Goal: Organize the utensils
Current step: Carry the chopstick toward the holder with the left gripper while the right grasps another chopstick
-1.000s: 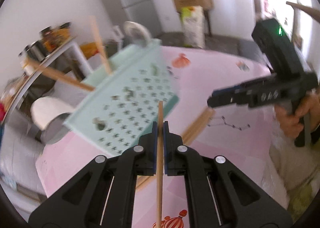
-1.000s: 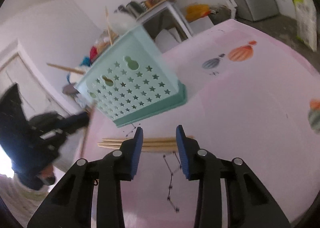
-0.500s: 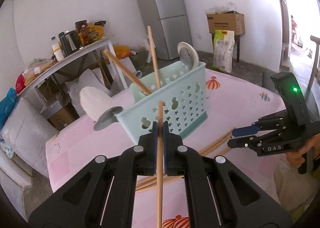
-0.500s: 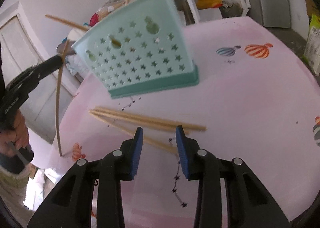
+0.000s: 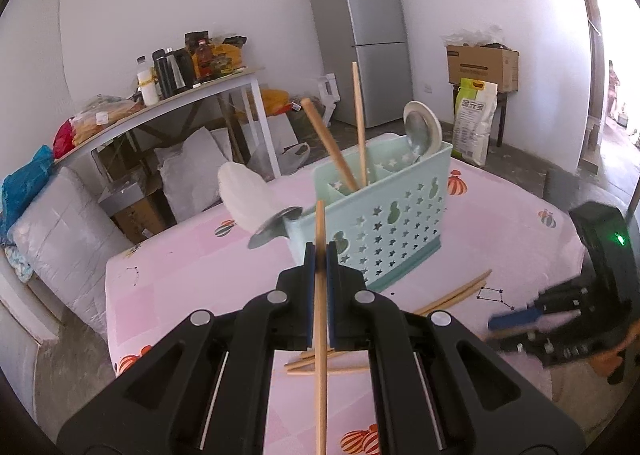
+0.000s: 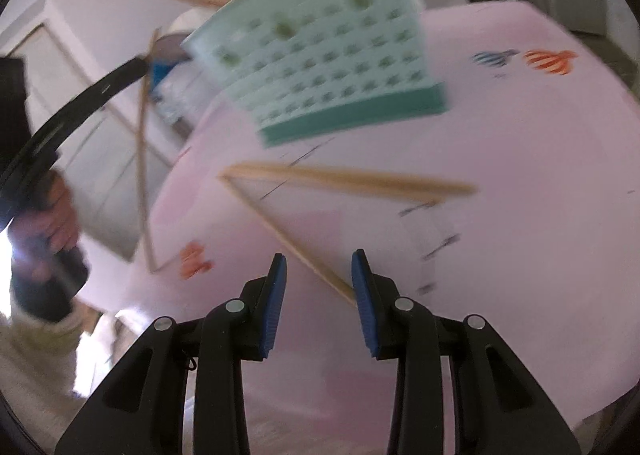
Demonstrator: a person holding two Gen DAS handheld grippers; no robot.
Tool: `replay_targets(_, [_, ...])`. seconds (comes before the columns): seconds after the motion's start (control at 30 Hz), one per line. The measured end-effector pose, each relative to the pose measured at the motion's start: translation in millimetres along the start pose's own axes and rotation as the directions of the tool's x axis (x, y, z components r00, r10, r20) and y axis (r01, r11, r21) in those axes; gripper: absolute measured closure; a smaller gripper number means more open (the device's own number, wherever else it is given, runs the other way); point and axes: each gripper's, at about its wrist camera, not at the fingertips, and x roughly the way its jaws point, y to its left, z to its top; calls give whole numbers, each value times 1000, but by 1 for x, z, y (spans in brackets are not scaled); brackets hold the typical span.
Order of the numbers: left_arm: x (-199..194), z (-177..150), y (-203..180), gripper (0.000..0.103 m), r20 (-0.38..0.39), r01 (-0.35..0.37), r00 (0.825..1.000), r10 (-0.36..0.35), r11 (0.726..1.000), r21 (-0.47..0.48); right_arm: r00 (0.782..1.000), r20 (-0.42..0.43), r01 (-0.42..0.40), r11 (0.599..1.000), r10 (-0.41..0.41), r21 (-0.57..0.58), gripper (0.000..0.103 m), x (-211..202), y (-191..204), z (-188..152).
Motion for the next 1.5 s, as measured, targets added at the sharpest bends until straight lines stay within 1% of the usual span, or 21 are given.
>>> replay_targets(0.03, [-1,0,1,100,1,-2,1000,2,1000,-3,999,-22,-24,1000,24,-16,69,3,6,-1])
replay_targets(0.1, [-2,0,3,100,0,-2,1000,2,1000,-5,998,-53,-44,997,41,-58,69,9,18,-1])
replay_targets(0.17, [-2,0,5,100,0,-2,1000,2,1000,-6,996,-76,-51,993,43,-102,69,18,30,3])
replay_targets(0.27, [-2,0,5,100,0,-3,1000,3,1000,-5,993,-105,-68,988,53,-138,69,34,41,13])
replay_targets(0.4, [-3,-1,6,100,-5,-8,1000,8,1000,-9,988,-149,-84,971,52,-224,69,60,64,30])
replay_targets(0.47, [-4,-3,8,100,-8,-18,1000,18,1000,-16,985,-166,-91,961,48,-261,69,70,75,33])
replay_targets(0.57, [-6,-4,13,100,-12,-36,999,35,999,-32,980,-193,-107,938,44,-330,69,79,97,31])
replay_targets(0.67, [-7,-5,19,100,-15,-50,999,50,998,-44,976,-211,-139,913,60,-384,69,81,114,23])
replay_targets(0.83, [-9,-7,29,100,-21,-74,997,73,996,-50,973,-222,-149,899,59,-413,70,84,127,17])
replay_targets(0.9, [-9,-7,31,100,-22,-79,997,78,995,-55,975,-218,-132,890,38,-436,74,88,134,18])
replay_targets(0.93, [-9,-7,32,100,-22,-81,997,80,995,-56,976,-215,-124,887,28,-445,77,93,135,21])
replay_targets(1.0, [-10,-7,33,100,-22,-84,996,82,995,-58,978,-206,-104,881,7,-462,85,97,140,23])
replay_targets(1.03, [-9,-7,34,100,-22,-83,996,81,995,-59,980,-198,-88,881,-7,-464,94,99,141,24])
replay_targets(1.1, [-9,-7,34,100,-23,-80,997,79,995,-58,981,-194,-83,892,-5,-445,95,97,140,23])
replay_targets(1.2, [-8,-7,29,100,-27,-66,998,64,997,-47,985,-174,-68,921,0,-384,96,85,127,22])
replay_targets(1.3, [-4,-8,21,100,-33,-36,999,35,999,-34,990,-142,-52,961,13,-271,96,63,100,19])
replay_targets(1.4, [1,-8,9,100,-40,-1,999,1,1000,-7,994,-108,-11,987,-6,-161,96,39,73,10])
replay_targets(1.5, [8,-8,-5,100,-51,39,998,-38,999,12,996,-85,34,996,-41,-86,96,19,49,-2])
